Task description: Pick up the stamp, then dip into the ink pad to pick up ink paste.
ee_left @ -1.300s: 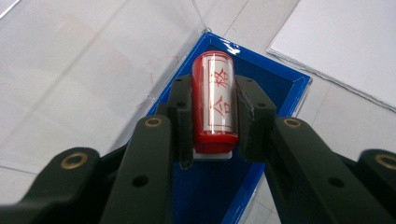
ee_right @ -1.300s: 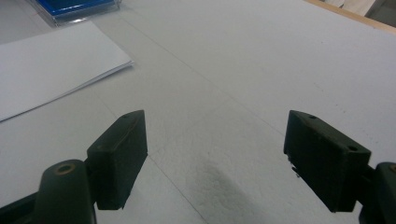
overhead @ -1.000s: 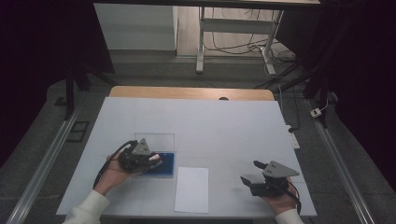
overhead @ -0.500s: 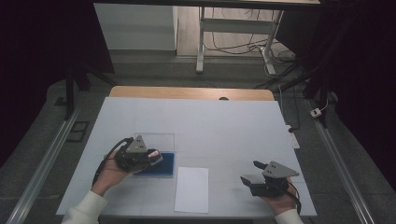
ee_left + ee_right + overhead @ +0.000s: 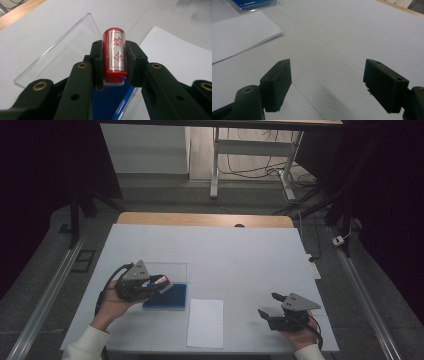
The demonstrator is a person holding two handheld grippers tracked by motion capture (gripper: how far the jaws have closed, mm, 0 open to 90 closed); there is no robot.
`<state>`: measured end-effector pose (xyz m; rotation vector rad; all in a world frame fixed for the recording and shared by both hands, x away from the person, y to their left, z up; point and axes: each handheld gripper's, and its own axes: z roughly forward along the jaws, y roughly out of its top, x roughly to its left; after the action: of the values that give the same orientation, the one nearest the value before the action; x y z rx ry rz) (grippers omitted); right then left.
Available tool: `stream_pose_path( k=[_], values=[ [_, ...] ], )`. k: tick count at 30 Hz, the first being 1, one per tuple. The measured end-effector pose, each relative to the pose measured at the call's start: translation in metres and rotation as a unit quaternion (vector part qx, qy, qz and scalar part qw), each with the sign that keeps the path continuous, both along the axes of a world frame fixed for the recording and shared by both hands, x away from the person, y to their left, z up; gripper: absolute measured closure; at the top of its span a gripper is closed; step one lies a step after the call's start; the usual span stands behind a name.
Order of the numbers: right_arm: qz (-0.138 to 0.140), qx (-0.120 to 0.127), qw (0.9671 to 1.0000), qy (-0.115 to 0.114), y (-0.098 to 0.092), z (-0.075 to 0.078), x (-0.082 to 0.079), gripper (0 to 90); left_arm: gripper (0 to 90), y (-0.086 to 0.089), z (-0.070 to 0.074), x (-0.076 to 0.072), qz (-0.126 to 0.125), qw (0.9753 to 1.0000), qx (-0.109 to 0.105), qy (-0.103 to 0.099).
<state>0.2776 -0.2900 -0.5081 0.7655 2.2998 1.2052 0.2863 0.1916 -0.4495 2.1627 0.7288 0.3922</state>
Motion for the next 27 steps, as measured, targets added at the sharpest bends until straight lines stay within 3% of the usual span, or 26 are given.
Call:
stream_pose_path(
  k=[14,27],
  values=[
    [-0.002,-0.004,1.0000,0.000,0.000,-0.001,0.000,22.5,70.4,0.002,0.000,0.001,0.005,0.9999,-0.012,0.010],
    [-0.003,-0.001,1.0000,0.000,-0.001,-0.001,-0.001,22.6,70.4,-0.008,-0.012,0.007,0.001,0.9995,-0.002,0.031]
  ],
)
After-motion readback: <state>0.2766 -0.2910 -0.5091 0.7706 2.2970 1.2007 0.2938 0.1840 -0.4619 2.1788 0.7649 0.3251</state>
